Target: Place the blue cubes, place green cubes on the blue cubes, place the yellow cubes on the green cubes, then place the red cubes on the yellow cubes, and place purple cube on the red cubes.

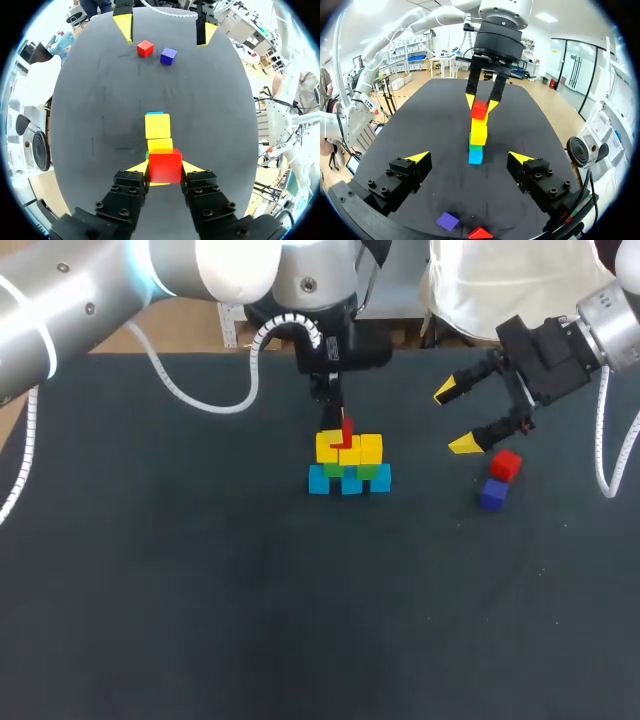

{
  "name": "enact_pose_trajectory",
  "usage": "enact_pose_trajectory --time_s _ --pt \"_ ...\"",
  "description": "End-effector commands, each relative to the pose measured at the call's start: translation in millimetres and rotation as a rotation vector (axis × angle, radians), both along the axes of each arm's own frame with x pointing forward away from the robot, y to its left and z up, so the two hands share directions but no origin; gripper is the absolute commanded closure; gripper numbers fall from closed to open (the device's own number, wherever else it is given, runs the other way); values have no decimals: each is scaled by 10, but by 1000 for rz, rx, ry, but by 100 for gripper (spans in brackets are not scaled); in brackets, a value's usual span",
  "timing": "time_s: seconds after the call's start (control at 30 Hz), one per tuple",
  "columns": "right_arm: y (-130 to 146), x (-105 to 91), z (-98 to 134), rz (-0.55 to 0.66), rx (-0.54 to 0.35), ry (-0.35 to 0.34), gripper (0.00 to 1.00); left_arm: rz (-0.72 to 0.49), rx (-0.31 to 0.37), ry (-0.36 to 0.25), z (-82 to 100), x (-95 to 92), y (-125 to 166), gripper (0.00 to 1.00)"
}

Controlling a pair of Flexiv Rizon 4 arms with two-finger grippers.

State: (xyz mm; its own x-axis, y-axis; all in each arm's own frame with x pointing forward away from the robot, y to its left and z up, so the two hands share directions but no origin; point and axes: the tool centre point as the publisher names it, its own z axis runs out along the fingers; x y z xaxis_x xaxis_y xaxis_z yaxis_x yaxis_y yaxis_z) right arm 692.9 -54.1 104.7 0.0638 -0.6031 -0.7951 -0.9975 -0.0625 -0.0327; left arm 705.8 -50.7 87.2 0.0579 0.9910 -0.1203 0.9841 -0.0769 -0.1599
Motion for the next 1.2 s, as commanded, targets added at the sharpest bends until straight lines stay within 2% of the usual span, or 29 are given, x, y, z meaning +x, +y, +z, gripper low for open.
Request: enact_pose_trajectory --time_s 0.03,1.13,1.17,1.2 --pt "0 2 -3 1 2 -1 0 -1 3 2 -4 38 -4 100" --pt "0 2 -3 1 2 -1 0 12 17 8 -25 68 -23 100" --pt "0 2 -3 1 2 -1 0 20 24 6 -24 67 -24 86" --pt "0 2 -3 1 2 -1 0 21 21 4 -21 68 -27 67"
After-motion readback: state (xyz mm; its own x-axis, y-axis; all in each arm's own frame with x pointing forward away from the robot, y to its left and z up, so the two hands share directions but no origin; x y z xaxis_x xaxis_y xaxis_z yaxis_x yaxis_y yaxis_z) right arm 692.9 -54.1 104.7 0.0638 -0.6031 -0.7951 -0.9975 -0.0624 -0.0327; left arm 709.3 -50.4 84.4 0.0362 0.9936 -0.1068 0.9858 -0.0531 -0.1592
